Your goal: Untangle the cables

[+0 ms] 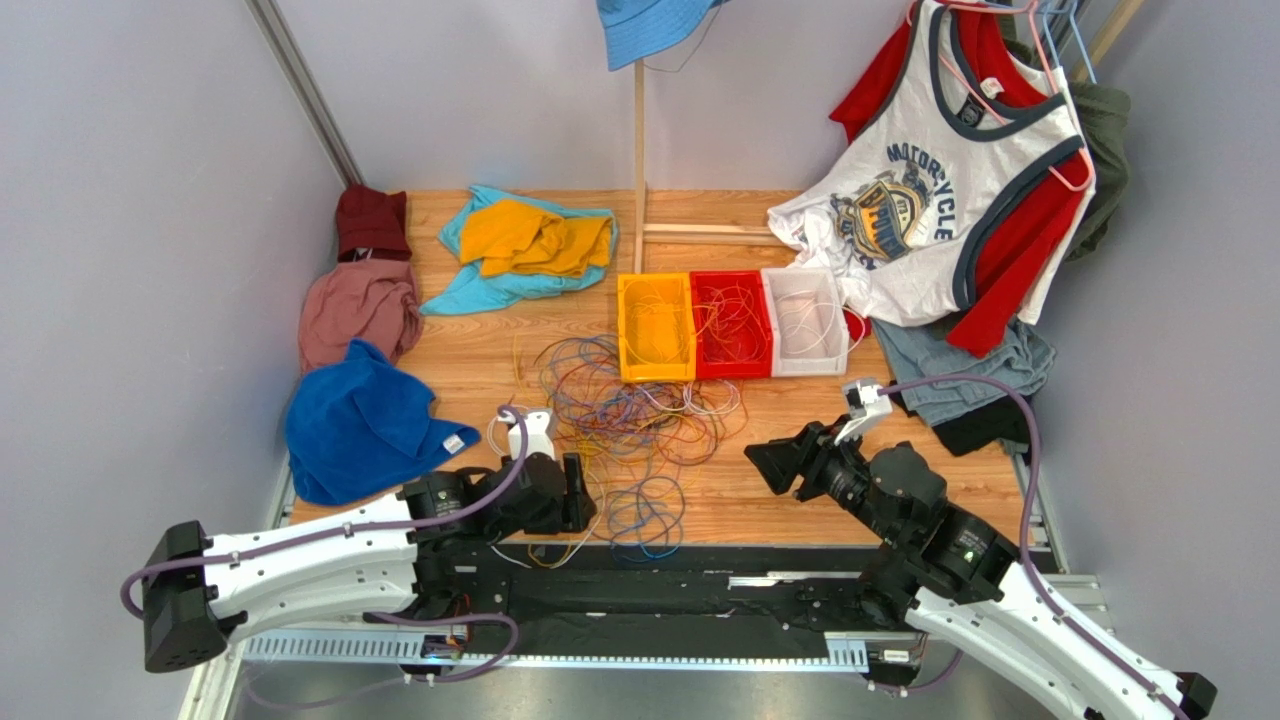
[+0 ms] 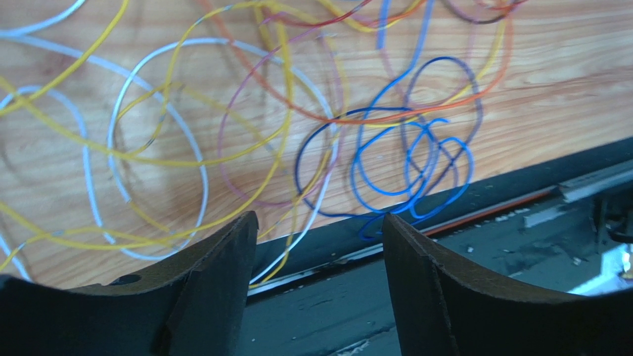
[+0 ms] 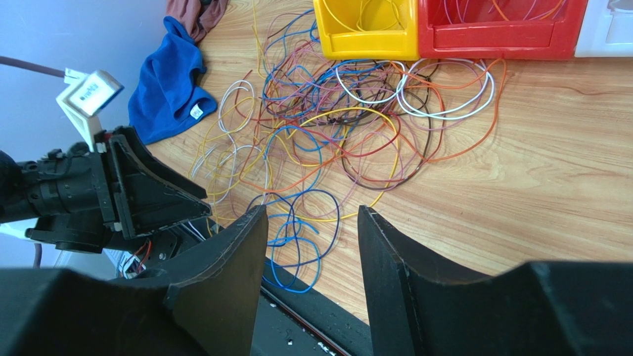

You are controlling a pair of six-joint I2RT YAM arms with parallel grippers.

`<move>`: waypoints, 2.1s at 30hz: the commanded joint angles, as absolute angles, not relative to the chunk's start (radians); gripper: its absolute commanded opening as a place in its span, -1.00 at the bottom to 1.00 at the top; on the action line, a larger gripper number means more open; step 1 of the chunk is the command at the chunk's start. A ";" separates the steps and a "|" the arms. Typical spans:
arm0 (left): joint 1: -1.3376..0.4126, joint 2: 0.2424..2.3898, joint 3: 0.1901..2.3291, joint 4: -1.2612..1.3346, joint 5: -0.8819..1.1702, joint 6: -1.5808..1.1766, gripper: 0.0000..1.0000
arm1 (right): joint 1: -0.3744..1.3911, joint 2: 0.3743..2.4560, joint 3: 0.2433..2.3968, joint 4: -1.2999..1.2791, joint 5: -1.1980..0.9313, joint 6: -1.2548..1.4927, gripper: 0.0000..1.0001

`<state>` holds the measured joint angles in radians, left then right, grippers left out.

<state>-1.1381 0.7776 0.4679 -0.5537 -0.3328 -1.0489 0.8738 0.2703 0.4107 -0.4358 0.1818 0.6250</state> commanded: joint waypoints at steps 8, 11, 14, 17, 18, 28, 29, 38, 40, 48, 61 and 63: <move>-1.160 0.851 0.394 -0.505 -0.442 -1.161 0.50 | 0.876 0.290 0.407 -0.379 0.181 0.637 0.03; -1.160 0.954 0.396 -0.427 -0.430 -1.157 0.47 | 0.876 0.288 0.406 -0.382 0.181 0.637 0.03; -1.160 1.061 0.423 -0.377 -0.433 -1.144 0.38 | 0.876 0.288 0.406 -0.383 0.184 0.635 0.03; -1.160 1.132 0.466 -0.354 -0.448 -1.115 -0.10 | 0.876 0.290 0.411 -0.388 0.186 0.635 0.03; -1.160 1.140 0.478 -0.350 -0.452 -1.094 -0.37 | 0.876 0.290 0.413 -0.390 0.184 0.637 0.03; -1.161 0.910 0.750 -0.315 -0.499 -0.694 -1.00 | 0.876 0.261 0.422 -0.422 0.189 0.643 0.03; -1.160 0.887 0.808 -0.304 -0.494 -0.622 -1.00 | 0.877 0.253 0.419 -0.425 0.187 0.644 0.03; -1.158 0.865 1.219 -0.563 -0.727 -0.452 -1.00 | 0.876 0.261 0.403 -0.428 0.161 0.652 0.03; -1.126 0.851 1.221 -0.682 -0.808 -0.485 -1.00 | 0.874 0.274 0.402 -0.411 0.129 0.644 0.03; -0.927 0.588 0.942 -0.698 -0.617 -0.632 -1.00 | 0.876 0.388 0.400 -0.316 0.052 0.626 0.04; -0.927 1.040 1.705 -0.650 -0.218 -0.356 -1.00 | 1.077 0.858 0.665 -0.023 -0.011 0.451 0.04; -0.927 1.131 1.840 -0.689 -0.151 -0.345 -1.00 | 1.130 0.905 0.693 0.038 0.055 0.384 0.08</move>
